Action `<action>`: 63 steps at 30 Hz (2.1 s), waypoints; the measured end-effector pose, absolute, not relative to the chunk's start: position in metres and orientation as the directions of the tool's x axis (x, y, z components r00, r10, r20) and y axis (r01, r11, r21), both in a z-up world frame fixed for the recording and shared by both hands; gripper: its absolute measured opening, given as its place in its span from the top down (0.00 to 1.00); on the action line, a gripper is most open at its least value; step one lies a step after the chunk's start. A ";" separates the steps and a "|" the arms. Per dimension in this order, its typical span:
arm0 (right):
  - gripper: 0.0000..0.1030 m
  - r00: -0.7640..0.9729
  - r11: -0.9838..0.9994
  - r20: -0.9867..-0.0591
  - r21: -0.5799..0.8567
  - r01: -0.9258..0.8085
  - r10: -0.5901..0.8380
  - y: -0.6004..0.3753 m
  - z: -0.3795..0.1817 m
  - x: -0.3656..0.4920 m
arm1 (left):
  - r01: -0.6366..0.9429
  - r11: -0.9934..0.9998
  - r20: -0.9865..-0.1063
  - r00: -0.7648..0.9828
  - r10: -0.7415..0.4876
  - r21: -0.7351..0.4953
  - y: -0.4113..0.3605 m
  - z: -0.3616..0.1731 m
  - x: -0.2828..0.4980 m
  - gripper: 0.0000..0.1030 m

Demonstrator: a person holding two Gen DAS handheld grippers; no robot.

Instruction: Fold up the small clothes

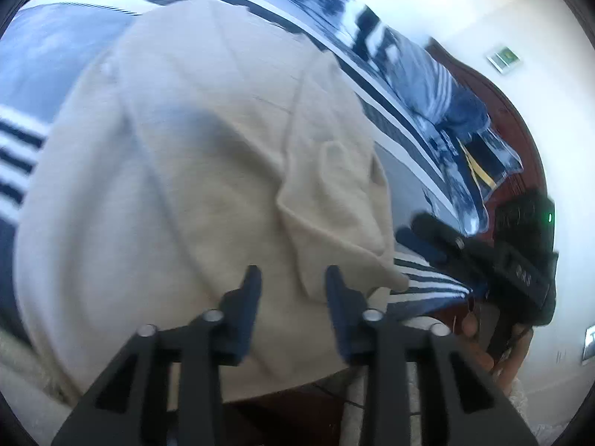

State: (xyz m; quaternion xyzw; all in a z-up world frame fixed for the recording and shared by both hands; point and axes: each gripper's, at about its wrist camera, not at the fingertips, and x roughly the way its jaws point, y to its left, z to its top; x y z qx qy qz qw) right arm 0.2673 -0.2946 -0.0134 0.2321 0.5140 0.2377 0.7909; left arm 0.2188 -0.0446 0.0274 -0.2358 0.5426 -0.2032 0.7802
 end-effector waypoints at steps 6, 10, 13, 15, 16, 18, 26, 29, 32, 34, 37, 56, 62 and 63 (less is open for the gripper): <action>0.34 0.344 0.835 -0.765 0.535 -0.132 0.544 -0.325 -0.038 0.249 | 0.071 0.784 -0.756 0.225 -0.615 -0.617 -0.079 0.006 0.249 0.49; 0.46 0.292 0.860 -0.809 0.473 -0.194 0.511 -0.308 -0.058 0.240 | 0.035 0.747 -0.730 0.191 -0.657 -0.663 -0.090 0.001 0.267 0.49; 0.95 0.255 0.878 -0.850 0.393 -0.275 0.461 -0.285 -0.051 0.230 | 0.011 0.774 -0.762 0.174 -0.624 -0.633 -0.093 -0.001 0.272 0.72; 0.95 0.283 0.878 -0.849 0.353 -0.325 0.446 -0.271 -0.029 0.215 | 0.023 0.760 -0.747 0.169 -0.644 -0.650 -0.091 0.008 0.268 0.97; 0.96 0.294 0.876 -0.846 0.341 -0.341 0.444 -0.267 -0.022 0.209 | 0.034 0.743 -0.727 0.181 -0.662 -0.668 -0.084 0.014 0.263 0.97; 0.96 0.318 0.864 -0.830 0.333 -0.379 0.459 -0.253 -0.002 0.197 | 0.067 0.714 -0.684 0.237 -0.690 -0.697 -0.071 0.033 0.256 0.97; 0.79 0.175 0.754 -0.777 0.487 -0.441 0.604 -0.169 -0.031 0.187 | -0.047 0.790 -0.763 0.299 -0.573 -0.612 -0.002 0.022 0.244 0.96; 0.51 0.113 0.749 -0.800 0.487 -0.449 0.589 -0.156 -0.045 0.181 | -0.091 0.818 -0.802 0.286 -0.525 -0.568 0.012 0.005 0.230 0.87; 0.33 0.154 0.763 -0.787 0.499 -0.412 0.598 -0.180 -0.035 0.185 | -0.090 0.812 -0.797 0.281 -0.534 -0.576 0.014 0.000 0.220 0.67; 0.32 0.201 0.797 -0.790 0.498 -0.342 0.579 -0.207 -0.034 0.197 | -0.060 0.851 -0.828 0.276 -0.488 -0.522 0.004 -0.001 0.220 0.60; 0.32 0.247 0.837 -0.801 0.503 -0.214 0.545 -0.248 -0.042 0.214 | -0.004 0.897 -0.867 0.259 -0.426 -0.442 -0.008 -0.007 0.221 0.68; 0.41 0.527 0.623 -0.622 0.754 0.206 0.579 -0.407 -0.041 0.436 | 0.137 0.920 -0.824 0.413 -0.389 -0.366 -0.061 0.103 0.348 0.51; 0.58 0.519 0.429 -0.545 0.839 0.336 0.659 -0.434 -0.107 0.478 | 0.172 0.932 -0.864 0.351 -0.361 -0.320 -0.140 0.074 0.502 0.51; 0.58 0.520 0.391 -0.514 0.857 0.335 0.682 -0.435 -0.116 0.482 | 0.173 0.935 -0.873 0.339 -0.350 -0.308 -0.151 0.068 0.522 0.51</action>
